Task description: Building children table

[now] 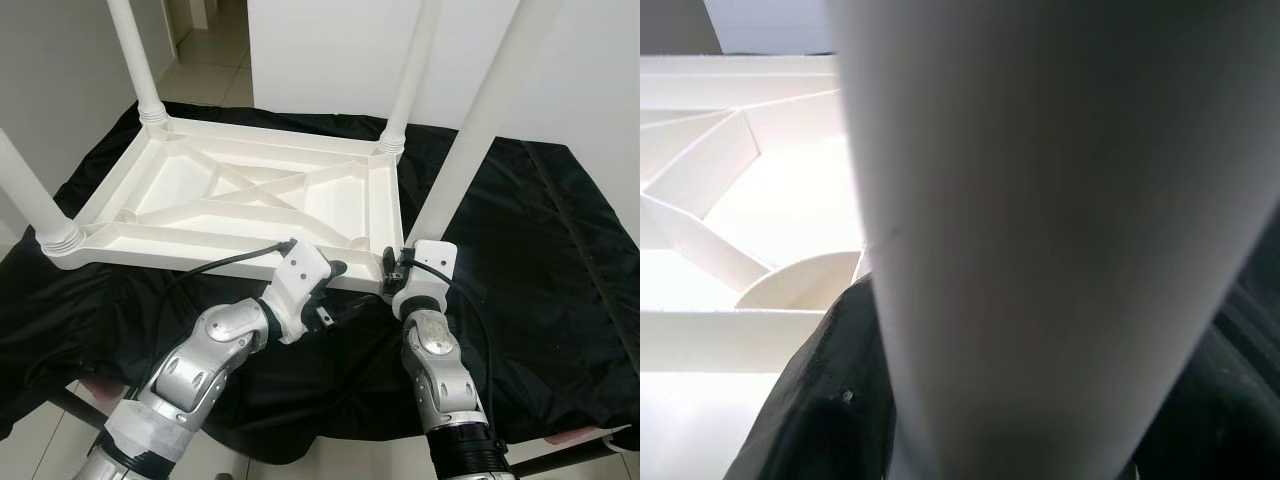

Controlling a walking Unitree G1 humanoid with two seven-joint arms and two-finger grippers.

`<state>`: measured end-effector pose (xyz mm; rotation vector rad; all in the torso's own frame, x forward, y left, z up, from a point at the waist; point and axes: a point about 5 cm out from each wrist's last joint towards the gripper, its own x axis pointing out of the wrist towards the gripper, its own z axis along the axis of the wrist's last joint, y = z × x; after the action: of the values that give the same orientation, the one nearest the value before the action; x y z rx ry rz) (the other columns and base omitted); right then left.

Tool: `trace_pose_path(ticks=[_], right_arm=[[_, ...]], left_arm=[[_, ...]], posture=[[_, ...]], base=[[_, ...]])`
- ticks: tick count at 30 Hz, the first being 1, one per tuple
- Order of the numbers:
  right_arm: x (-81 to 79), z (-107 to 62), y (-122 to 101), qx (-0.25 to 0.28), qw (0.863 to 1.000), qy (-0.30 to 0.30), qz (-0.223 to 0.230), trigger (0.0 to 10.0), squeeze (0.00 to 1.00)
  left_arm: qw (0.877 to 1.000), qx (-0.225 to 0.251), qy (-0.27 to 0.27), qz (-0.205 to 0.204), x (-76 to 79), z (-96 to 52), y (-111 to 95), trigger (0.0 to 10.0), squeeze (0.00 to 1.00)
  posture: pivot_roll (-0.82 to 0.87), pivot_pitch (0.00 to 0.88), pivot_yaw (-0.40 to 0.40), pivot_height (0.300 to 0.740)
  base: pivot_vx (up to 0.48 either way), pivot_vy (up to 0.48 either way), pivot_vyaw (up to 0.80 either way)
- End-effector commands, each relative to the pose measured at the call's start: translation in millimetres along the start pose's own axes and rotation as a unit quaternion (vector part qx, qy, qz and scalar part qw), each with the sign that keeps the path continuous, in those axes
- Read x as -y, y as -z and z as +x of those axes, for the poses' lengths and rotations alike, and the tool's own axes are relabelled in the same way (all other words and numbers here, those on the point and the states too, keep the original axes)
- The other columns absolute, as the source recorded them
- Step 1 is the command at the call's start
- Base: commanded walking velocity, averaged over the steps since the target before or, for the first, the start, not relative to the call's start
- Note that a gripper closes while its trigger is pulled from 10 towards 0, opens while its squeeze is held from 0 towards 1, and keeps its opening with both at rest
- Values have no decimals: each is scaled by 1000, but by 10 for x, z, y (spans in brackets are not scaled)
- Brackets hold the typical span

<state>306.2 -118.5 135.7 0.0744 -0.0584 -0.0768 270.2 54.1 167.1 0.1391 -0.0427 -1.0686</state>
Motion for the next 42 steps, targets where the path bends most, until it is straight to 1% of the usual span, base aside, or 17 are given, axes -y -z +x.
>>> trace_pose_path(ticks=[1,3,4,5,6,13,14,18,20,21,26,29,32,34,40,41,42], right_arm=[[-47,3,-58,12,1000,-13,17,10000,0],[-44,-2,-70,12,1000,-19,21,10000,0],[-45,-7,-74,11,999,-20,24,10000,498],[-45,-7,-74,11,999,-20,24,10000,498],[-39,-9,-84,13,999,-22,26,10000,1000],[34,-33,-177,41,998,-47,25,10000,1000],[146,-18,-154,38,996,-83,3,10000,0],[219,-9,-149,37,993,-107,-10,10000,0],[264,13,-156,36,986,-161,-31,10000,0],[264,13,-156,36,986,-161,-31,10000,0],[365,84,-150,19,962,-265,-65,10000,0],[379,93,-147,15,957,-281,-68,10000,0],[406,123,-132,-2,935,-345,-85,10000,0],[406,123,-132,-2,935,-345,-85,10000,0],[463,216,-139,-19,919,-383,-91,10000,0],[475,235,-136,-23,916,-391,-89,6275,0],[475,235,-136,-23,916,-391,-89,6275,0]], left_arm=[[999,-2,33,9,48,16,-13,10000,0],[999,-1,33,10,46,20,-15,10000,0],[999,-1,32,11,40,20,-17,10000,0],[999,-1,32,11,40,20,-17,10000,0],[999,-1,30,12,29,17,-22,10000,0],[1000,4,23,11,8,1,-47,10000,0],[1000,4,22,11,13,-4,-50,10000,0],[1000,5,21,12,14,-6,-52,10000,0],[1000,5,17,14,-3,-9,-62,10000,0],[1000,5,17,14,-3,-9,-62,10000,0],[1000,6,16,14,-1,-4,-63,10000,0],[1000,6,16,15,-2,0,-63,10000,0],[1000,6,16,16,-12,-1,-64,10000,0],[1000,6,16,16,-12,-1,-64,10000,0],[999,4,35,11,7,-5,-65,10000,0],[999,-1,52,8,41,-20,-50,10000,0],[999,-1,52,8,41,-20,-50,10000,0]], posture=[[-19,69,-41,740],[-15,71,-42,740],[-15,71,-42,740],[-15,71,-42,740],[-13,71,-43,740],[-5,70,-46,740],[-2,68,-49,740],[-2,68,-49,740],[4,69,-53,740],[4,69,-53,740],[7,64,-53,740],[7,63,-54,740],[9,58,-53,740],[9,58,-53,740],[10,51,-52,740],[11,48,-50,740],[11,48,-50,740]], base=[[0,0,0],[0,0,0],[0,0,0],[0,0,0],[0,0,0],[0,0,0],[0,0,0],[0,0,0],[0,0,0],[0,0,0],[0,0,0],[0,0,0],[0,0,0],[0,0,0],[0,0,0],[0,0,0],[0,0,0]])
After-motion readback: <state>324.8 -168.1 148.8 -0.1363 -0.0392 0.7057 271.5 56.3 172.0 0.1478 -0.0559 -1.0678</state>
